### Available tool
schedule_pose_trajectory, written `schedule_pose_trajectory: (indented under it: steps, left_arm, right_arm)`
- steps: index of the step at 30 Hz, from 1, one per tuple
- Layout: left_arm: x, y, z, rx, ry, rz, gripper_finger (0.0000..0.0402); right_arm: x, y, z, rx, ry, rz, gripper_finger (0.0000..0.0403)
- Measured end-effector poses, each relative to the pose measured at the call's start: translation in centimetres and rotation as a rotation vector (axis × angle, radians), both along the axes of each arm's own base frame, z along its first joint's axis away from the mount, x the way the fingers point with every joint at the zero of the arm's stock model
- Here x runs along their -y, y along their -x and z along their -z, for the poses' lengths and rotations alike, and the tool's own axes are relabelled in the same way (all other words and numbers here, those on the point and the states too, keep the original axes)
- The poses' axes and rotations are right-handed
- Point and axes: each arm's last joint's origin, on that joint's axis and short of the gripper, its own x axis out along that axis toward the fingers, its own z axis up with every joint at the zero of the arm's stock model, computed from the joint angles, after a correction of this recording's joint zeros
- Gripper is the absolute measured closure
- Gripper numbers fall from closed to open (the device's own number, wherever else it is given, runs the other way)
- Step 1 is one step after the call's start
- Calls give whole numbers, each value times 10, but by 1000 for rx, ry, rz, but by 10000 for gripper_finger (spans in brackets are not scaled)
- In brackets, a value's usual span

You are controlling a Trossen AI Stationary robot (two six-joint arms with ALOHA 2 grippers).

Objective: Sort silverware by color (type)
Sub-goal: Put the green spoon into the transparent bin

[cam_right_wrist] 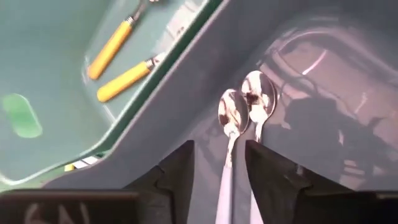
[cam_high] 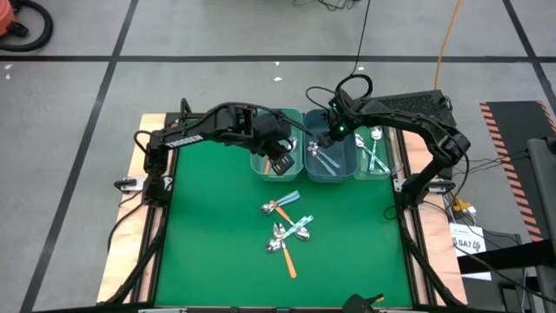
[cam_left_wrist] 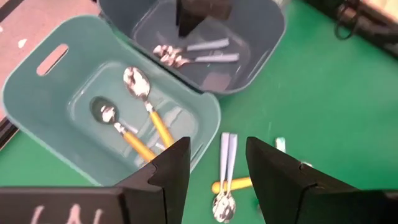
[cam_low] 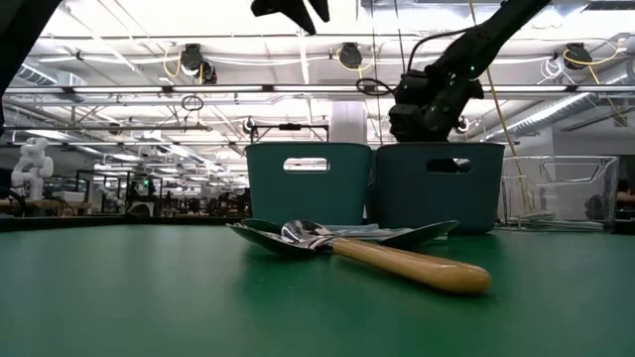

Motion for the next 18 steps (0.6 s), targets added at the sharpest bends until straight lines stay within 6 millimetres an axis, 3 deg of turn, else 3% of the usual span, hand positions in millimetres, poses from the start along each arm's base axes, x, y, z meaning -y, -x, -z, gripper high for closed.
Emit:
schedule_pose_trajectory:
  steps: [3, 10, 14, 18]
  left_arm:
    - [3, 3, 2, -39, 0, 11, 240]
    - [18, 6, 5, -114, -50, 146, 240]
    - [30, 6, 5, -128, -92, 250, 241]
    - [39, 5, 4, -120, -113, 309, 241]
  right_arm:
    - [-2, 2, -19, 47, 44, 3, 258]
    - [-15, 12, -85, 199, 190, -5, 258]
    - [-37, 21, -120, 294, 248, -15, 258]
    - [-66, 31, -141, 328, 259, 30, 258]
